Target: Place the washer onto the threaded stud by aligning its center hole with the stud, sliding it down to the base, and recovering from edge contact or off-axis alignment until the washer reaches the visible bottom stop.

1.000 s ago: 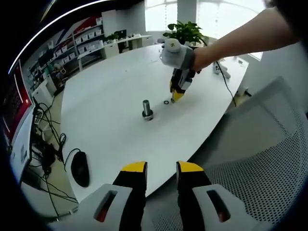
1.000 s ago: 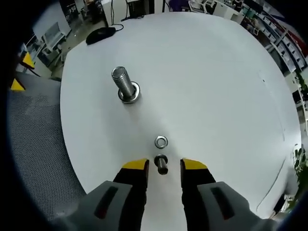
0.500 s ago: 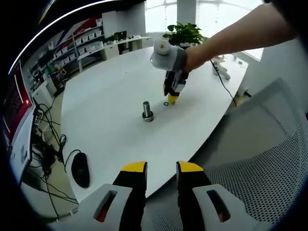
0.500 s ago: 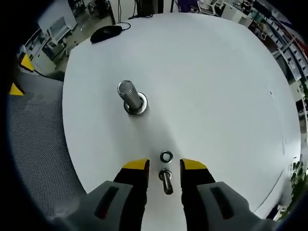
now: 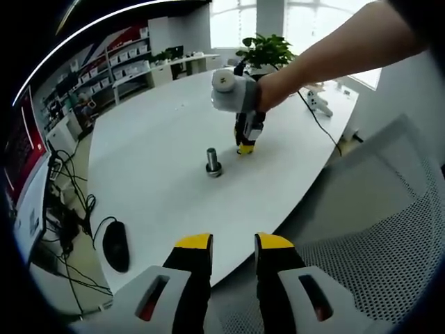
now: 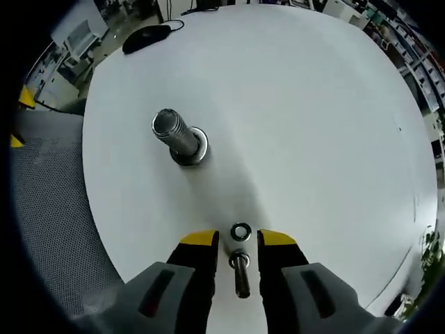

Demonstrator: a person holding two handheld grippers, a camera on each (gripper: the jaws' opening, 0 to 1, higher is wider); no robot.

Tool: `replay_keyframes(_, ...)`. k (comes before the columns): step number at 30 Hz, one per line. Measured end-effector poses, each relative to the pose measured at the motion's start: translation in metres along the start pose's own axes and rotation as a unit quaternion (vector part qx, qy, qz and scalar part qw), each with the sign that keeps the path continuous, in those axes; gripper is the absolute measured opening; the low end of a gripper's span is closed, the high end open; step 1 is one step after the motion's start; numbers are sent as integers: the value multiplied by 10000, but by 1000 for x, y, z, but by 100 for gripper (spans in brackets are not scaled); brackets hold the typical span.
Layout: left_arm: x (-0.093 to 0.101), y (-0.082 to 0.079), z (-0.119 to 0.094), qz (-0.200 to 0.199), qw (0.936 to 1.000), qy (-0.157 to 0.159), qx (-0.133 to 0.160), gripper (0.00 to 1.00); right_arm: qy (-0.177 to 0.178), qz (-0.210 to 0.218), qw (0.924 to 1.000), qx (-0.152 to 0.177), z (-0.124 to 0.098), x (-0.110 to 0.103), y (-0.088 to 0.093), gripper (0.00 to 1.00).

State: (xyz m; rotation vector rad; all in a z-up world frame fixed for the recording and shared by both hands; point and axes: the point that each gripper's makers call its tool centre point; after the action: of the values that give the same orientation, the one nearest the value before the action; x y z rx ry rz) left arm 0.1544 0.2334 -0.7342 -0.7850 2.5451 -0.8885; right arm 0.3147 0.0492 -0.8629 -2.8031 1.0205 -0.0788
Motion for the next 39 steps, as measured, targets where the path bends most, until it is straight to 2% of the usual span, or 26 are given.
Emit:
replay_keyframes(4,0,0,0,-30,10000,-5,6,22,-27,-6,10000,-72,2,0,1,20)
replay_keyframes(22,-1,1,0,-45,10000,-4,-19,22,-39,-40,9999,-133,5,0,1,18)
replay_keyframes(29,-1,2,0,-59,10000,-11,-29,22,-50,-192,9997,-113,6,2,1,16)
replay_keyframes(39,-1,2,0,-43,10000,-4,-42,22,-12,28,9999,-103,7,5,0,14)
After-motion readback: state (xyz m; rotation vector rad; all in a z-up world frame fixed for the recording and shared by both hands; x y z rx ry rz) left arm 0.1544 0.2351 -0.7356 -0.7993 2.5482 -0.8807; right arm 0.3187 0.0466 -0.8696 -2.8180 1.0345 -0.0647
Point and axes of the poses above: the point that each gripper's makers call its tool centre point, and the gripper's own axes: z roughly forward along the fingers, x roughly to its right, y roughly out of its underside, and after that the axes turned 11 degrees about z, right-handed
